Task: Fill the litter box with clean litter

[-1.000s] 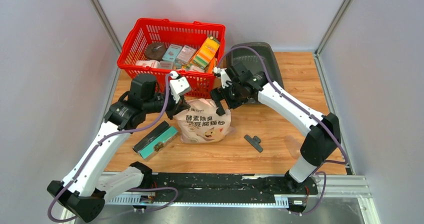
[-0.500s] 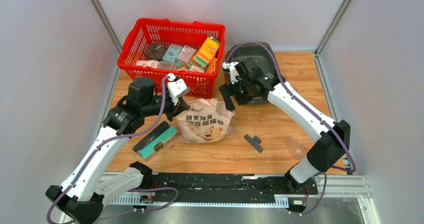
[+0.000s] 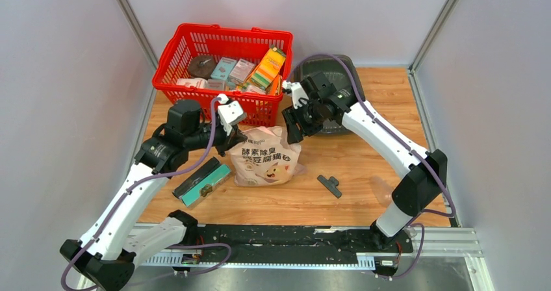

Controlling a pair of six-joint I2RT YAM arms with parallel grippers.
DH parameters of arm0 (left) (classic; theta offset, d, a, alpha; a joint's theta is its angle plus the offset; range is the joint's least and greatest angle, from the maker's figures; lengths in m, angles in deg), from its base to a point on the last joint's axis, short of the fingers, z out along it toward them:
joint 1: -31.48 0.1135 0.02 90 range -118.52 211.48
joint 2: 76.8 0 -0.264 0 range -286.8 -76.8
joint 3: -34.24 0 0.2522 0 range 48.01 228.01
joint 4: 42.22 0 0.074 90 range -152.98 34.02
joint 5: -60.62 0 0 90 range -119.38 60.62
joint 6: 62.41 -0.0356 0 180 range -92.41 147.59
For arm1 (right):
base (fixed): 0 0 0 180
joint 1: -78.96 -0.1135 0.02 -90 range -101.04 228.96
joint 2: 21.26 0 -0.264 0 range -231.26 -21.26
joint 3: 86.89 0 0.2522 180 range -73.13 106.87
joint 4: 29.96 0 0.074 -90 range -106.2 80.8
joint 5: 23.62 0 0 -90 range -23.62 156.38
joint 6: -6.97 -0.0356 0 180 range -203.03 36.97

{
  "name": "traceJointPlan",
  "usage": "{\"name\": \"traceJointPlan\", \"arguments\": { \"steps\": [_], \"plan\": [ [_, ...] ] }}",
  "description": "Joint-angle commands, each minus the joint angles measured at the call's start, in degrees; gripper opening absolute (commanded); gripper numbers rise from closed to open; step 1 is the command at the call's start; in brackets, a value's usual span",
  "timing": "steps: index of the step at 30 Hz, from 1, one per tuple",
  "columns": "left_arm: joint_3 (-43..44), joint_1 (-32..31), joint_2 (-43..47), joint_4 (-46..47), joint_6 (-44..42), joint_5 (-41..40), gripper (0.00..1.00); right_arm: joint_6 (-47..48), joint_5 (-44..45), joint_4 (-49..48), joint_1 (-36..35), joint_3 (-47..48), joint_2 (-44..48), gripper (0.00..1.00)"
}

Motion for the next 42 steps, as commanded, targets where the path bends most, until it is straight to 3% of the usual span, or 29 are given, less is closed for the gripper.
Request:
{"name": "traceJointPlan", "arguments": {
  "steps": [1,4,8,11,12,13,15,19,21,24,29,34,42],
  "plan": [
    [5.0,0.3,1.0,9.3,0.3,1.1,0.00,0.0,1.5,4.4,-0.4,3.5,0.0,0.51],
    [5.3,0.3,1.1,8.7,-0.4,0.7,0.00,-1.6,1.2,6.5,-0.2,2.7,0.9,0.52],
    [5.2,0.3,1.0,8.6,-0.9,0.3,0.00,-6.1,-7.3,5.9,4.0,0.0,0.4,0.51],
    [5.3,0.3,1.1,8.7,-1.4,-0.5,0.00,-5.2,-14.7,4.9,7.2,0.2,-1.0,0.34],
    [5.4,0.3,1.1,8.7,-1.6,-0.8,0.00,-4.0,-15.9,4.3,7.6,0.7,-1.3,0.16],
    [5.5,0.3,1.0,8.6,-2.1,-0.8,0.00,-3.6,-16.8,3.9,7.7,2.3,-1.5,0.08],
    [6.0,0.3,0.9,8.5,-2.9,-1.3,0.00,-2.7,-19.8,2.5,7.7,4.1,-2.3,0.00],
    [7.8,0.3,0.3,7.7,-6.9,-2.1,0.00,-1.8,-13.4,1.0,6.3,10.7,-2.5,0.00],
    [9.5,0.4,0.1,7.7,-9.1,-2.7,0.00,-0.9,-2.3,1.8,5.2,14.2,-2.4,0.00],
    [12.4,0.4,-0.4,8.6,-11.8,-2.5,0.00,-1.6,11.1,2.0,3.6,15.2,-1.4,0.00],
    [15.6,0.4,-2.1,7.7,-14.2,1.0,0.00,-5.8,23.2,1.8,3.3,12.1,-0.2,0.00],
    [12.4,0.4,-2.9,8.2,-17.6,6.1,0.00,-9.4,27.4,1.2,3.3,9.6,-0.9,0.00],
    [8.4,0.4,-5.6,13.9,-14.1,6.7,0.00,-9.2,19.7,-2.2,2.9,9.7,-2.8,0.00]
  ]
}}
